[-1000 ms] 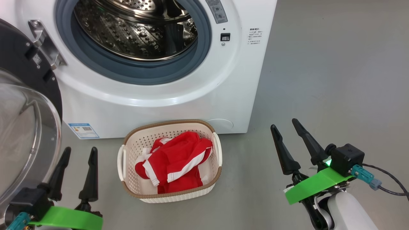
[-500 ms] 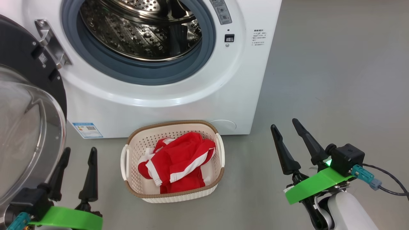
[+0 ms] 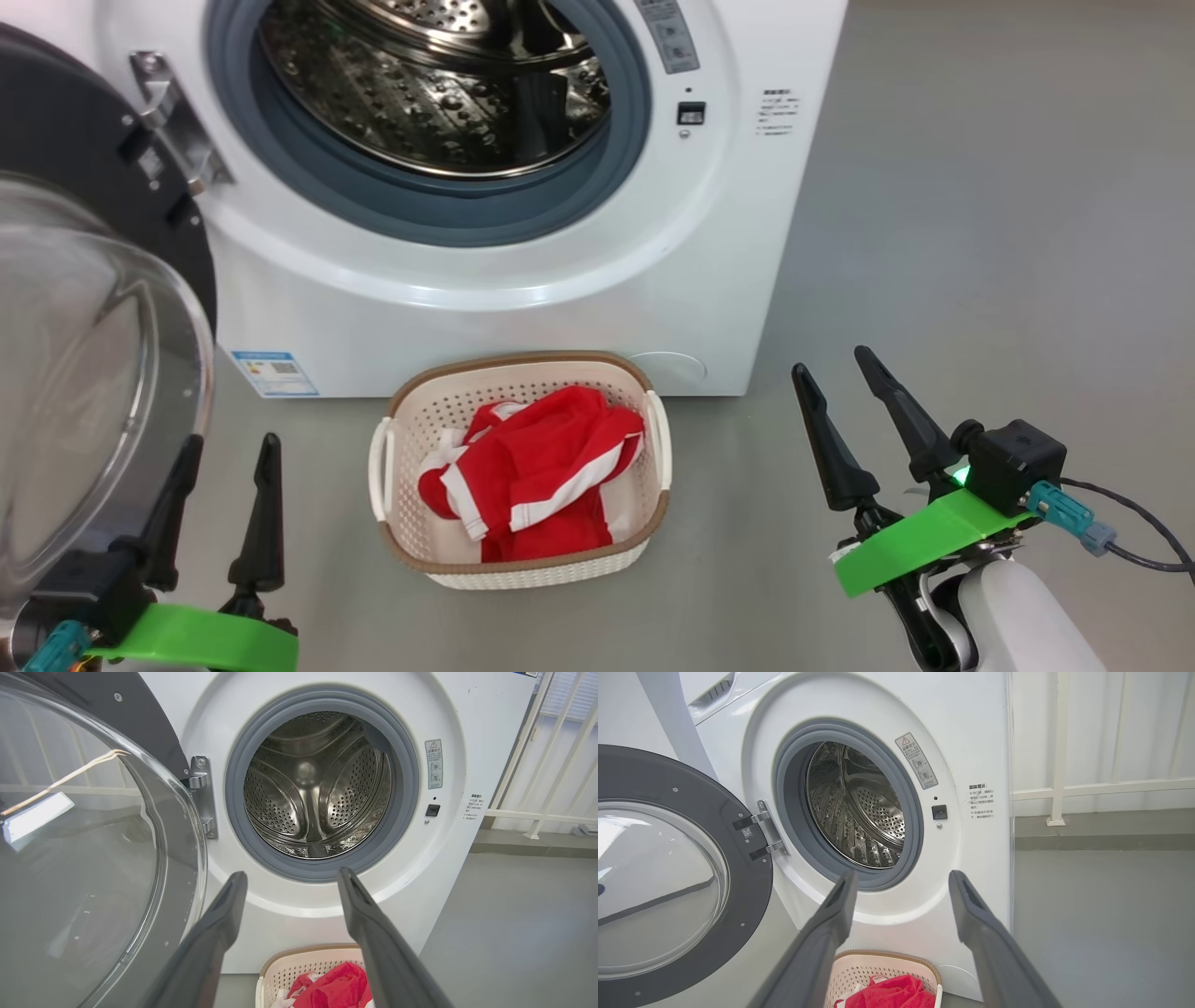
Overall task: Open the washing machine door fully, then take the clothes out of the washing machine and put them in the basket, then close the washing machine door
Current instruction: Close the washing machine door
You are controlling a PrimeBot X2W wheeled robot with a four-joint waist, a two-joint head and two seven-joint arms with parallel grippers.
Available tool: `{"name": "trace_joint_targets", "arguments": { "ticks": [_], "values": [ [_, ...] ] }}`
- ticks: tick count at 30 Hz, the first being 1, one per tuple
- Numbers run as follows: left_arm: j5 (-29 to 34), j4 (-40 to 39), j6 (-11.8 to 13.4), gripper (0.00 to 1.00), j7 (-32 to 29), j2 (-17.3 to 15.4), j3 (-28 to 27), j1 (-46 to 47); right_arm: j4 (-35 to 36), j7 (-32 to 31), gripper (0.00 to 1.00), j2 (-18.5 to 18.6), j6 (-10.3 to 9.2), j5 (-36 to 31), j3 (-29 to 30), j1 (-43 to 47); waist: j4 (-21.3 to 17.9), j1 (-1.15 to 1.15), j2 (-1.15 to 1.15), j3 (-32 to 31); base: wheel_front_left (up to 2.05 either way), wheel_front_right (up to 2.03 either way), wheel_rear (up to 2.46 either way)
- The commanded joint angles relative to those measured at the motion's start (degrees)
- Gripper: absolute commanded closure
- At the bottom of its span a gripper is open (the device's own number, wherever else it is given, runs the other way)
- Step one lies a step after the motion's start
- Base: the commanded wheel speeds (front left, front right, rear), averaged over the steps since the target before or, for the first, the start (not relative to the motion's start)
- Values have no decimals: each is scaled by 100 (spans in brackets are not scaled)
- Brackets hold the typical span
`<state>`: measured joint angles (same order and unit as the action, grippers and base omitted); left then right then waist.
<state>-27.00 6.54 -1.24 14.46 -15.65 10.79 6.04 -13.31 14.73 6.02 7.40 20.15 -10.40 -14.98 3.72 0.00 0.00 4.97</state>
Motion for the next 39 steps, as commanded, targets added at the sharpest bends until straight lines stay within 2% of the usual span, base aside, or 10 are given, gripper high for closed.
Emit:
{"name": "trace_joint_targets", "arguments": {
  "ticks": [1,20,32,39],
  "values": [
    [-14,-69,39,0,52,-138,-220,106,135,27,0,15,9,-32,-119,9,85,0,0,-17,0,0,0],
    [32,35,238,0,53,-91,-303,-17,10,27,0,59,9,108,-284,6,1281,0,0,-210,0,0,0],
    [36,17,432,0,28,-92,-333,-112,-63,27,0,78,9,184,-377,5,2151,0,0,-307,0,0,0],
    [50,-60,558,0,-11,-122,-355,-194,-86,27,0,59,9,224,-404,26,2527,0,0,-360,0,0,0]
  ]
}}
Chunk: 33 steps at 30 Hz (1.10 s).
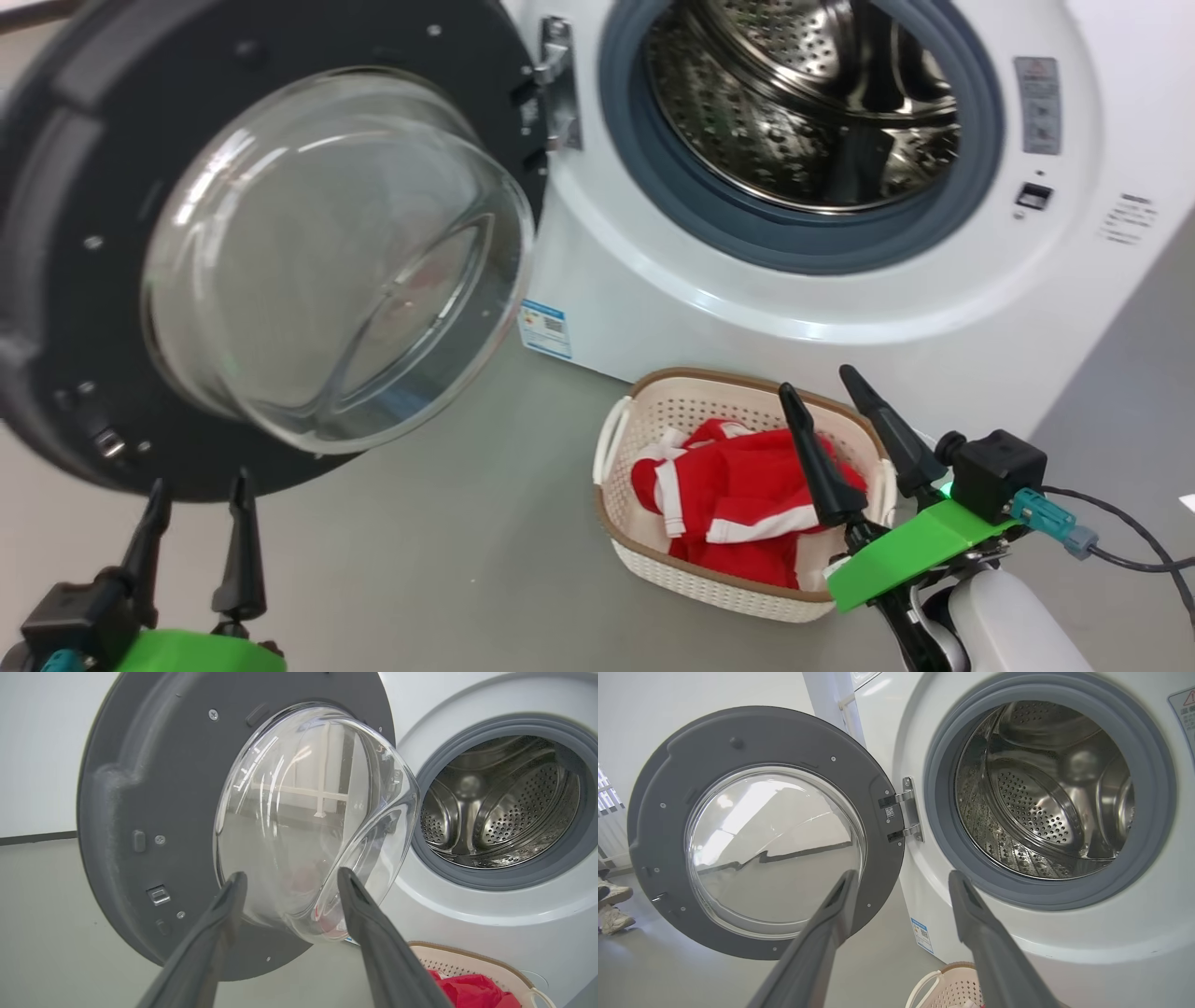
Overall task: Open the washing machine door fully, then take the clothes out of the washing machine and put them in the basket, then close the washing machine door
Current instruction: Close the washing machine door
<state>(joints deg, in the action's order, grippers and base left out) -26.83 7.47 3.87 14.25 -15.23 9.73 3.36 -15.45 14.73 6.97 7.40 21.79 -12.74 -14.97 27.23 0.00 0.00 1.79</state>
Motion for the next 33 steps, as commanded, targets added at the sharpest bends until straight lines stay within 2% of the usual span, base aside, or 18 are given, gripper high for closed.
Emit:
{"name": "trace_joint_targets", "arguments": {
  "ticks": [1,13,33],
  "values": [
    [29,-173,72,0,11,-173,-273,58,125,27,0,-43,9,59,-193,4,189,0,0,-29,0,0,0],
    [-33,-328,234,0,37,-153,-459,-57,8,27,0,-42,9,87,-379,-226,260,0,0,121,0,0,0],
    [-37,-385,266,0,60,-147,-519,-90,-17,27,0,-7,9,137,-440,-272,274,0,0,164,0,0,0]
  ]
}}
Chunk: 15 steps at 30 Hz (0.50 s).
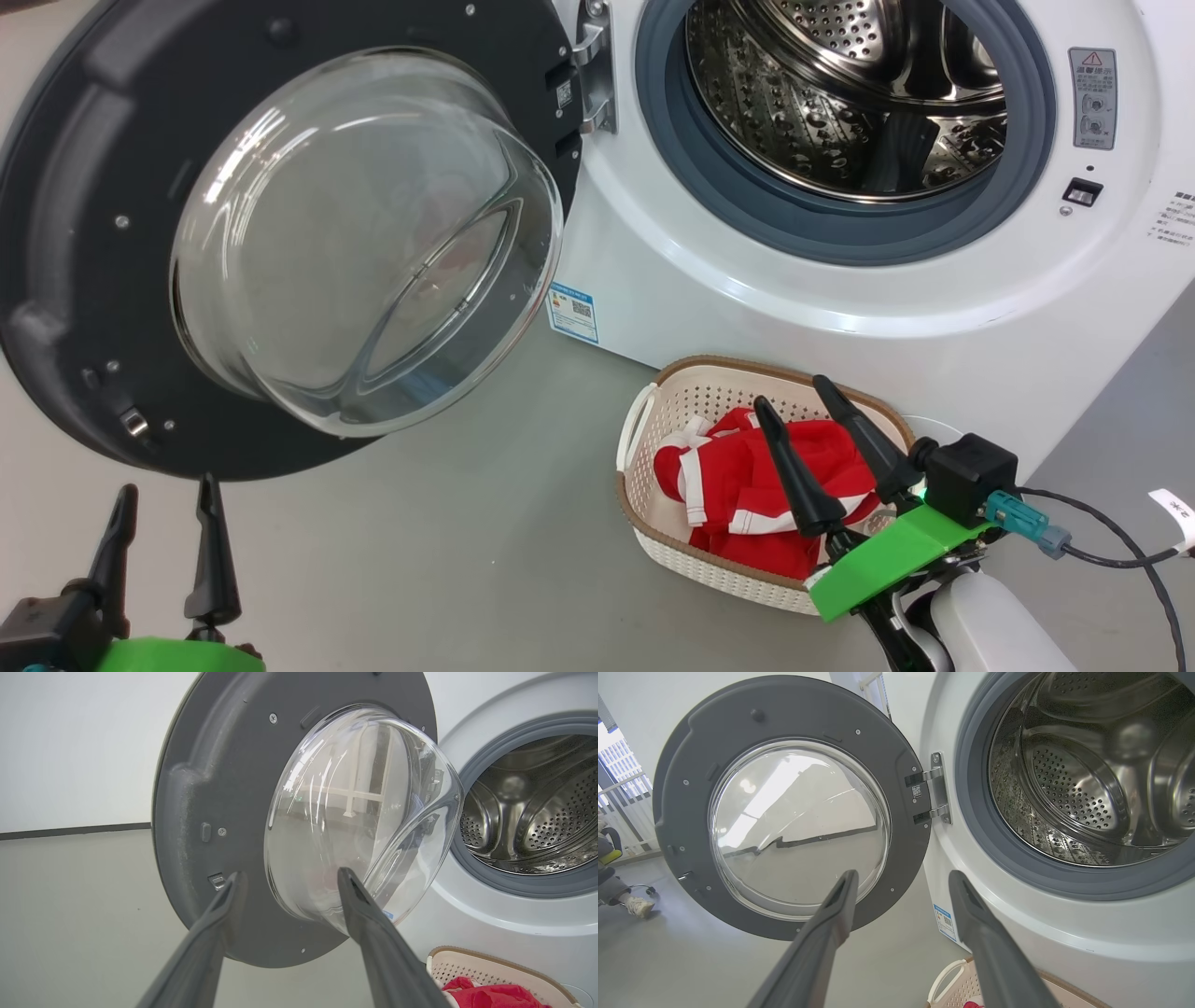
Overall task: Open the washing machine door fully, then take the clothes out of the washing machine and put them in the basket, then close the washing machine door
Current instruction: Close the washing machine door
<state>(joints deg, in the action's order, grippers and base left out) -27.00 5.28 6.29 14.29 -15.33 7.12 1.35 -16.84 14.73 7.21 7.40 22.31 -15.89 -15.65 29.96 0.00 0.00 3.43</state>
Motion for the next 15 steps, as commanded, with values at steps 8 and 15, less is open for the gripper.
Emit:
{"name": "trace_joint_targets", "arguments": {
  "ticks": [8,15],
  "values": [
    [-23,-168,21,0,60,-149,-259,107,105,27,0,-36,9,88,-139,-218,4,0,0,-8,0,0,0],
    [-26,-201,17,4,62,-168,-267,105,93,27,0,-33,9,102,-158,-235,10,0,0,-3,0,0,0]
  ]
}}
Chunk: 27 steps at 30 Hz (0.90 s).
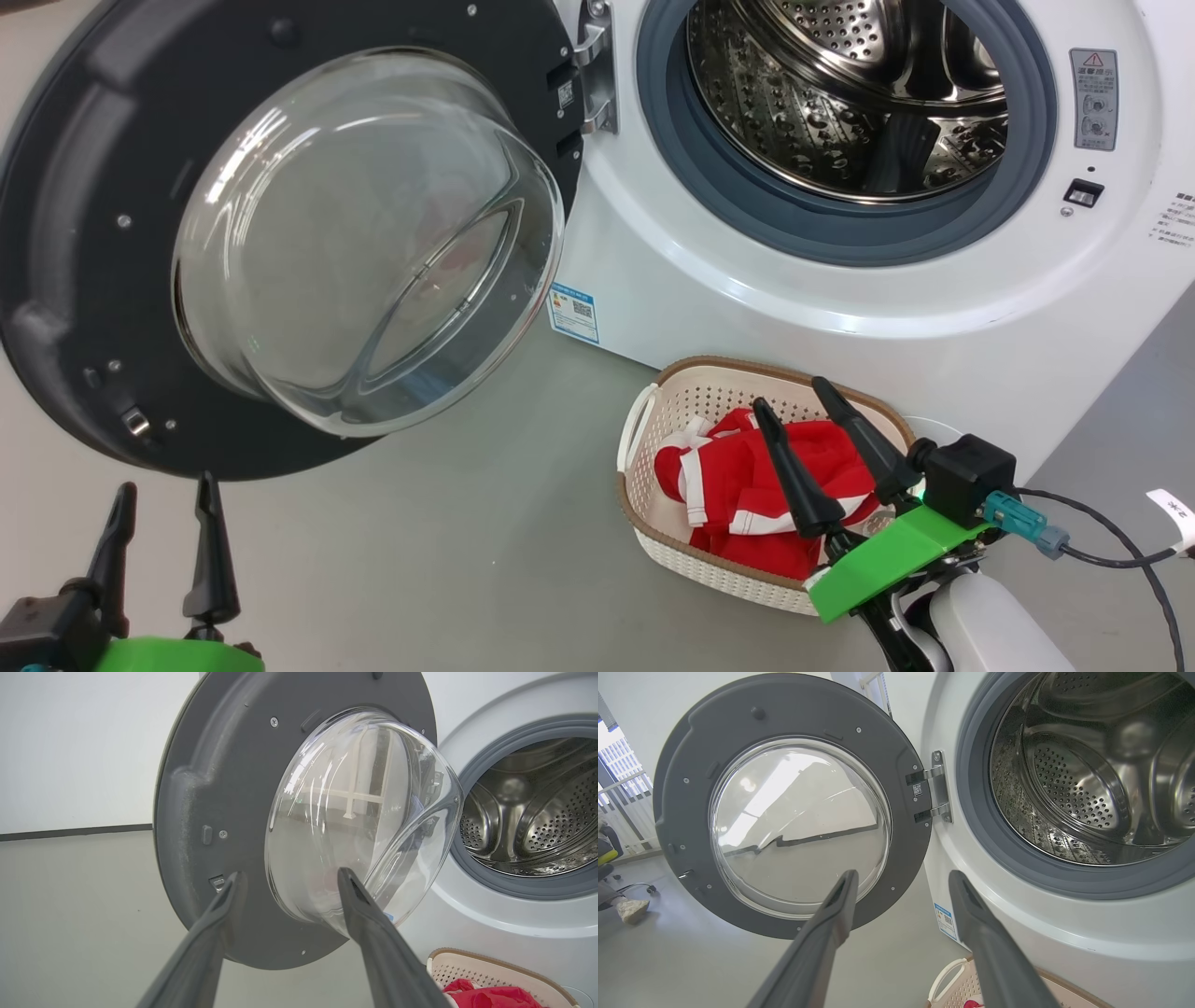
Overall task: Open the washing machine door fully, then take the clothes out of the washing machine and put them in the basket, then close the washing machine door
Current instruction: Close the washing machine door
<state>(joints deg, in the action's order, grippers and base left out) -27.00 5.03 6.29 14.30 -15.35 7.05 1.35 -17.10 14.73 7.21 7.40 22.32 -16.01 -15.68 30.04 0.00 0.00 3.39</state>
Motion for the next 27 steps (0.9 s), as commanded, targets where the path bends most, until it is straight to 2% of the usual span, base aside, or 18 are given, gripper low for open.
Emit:
{"name": "trace_joint_targets", "arguments": {
  "ticks": [1,2,3,5,6,11,16,22,27],
  "values": [
    [-26,-175,17,4,61,-166,-260,105,120,27,0,-33,9,101,-146,-232,2,0,0,1,0,0,0],
    [-30,-180,14,14,61,-171,-261,106,119,27,0,-32,9,103,-148,-235,3,0,0,2,0,0,0],
    [-32,-186,11,43,61,-177,-261,106,117,27,0,-32,9,105,-150,-237,4,0,0,1,0,0,0],
    [-36,-197,5,83,60,-192,-257,105,111,27,0,-34,9,109,-155,-240,5,0,0,-1,0,0,0],
    [-37,-208,-2,100,58,-203,-253,107,108,27,0,-36,9,112,-156,-240,5,0,0,-5,0,0,0],
    [-92,-320,-32,100,50,-265,-294,129,104,27,0,-48,9,121,-163,-228,7,0,0,-14,0,0,0],
    [-192,-596,-119,100,12,-485,-466,246,103,27,0,-47,9,118,-175,-217,10,0,0,-5,0,0,0],
    [-305,-1055,-273,100,-230,-1060,-826,561,99,27,0,-33,9,115,-189,-213,14,0,0,24,0,0,0],
    [-777,-1272,-515,100,-531,-1482,-1242,1036,99,27,0,-27,9,117,-185,-182,7,0,0,40,0,0,0]
  ]
}}
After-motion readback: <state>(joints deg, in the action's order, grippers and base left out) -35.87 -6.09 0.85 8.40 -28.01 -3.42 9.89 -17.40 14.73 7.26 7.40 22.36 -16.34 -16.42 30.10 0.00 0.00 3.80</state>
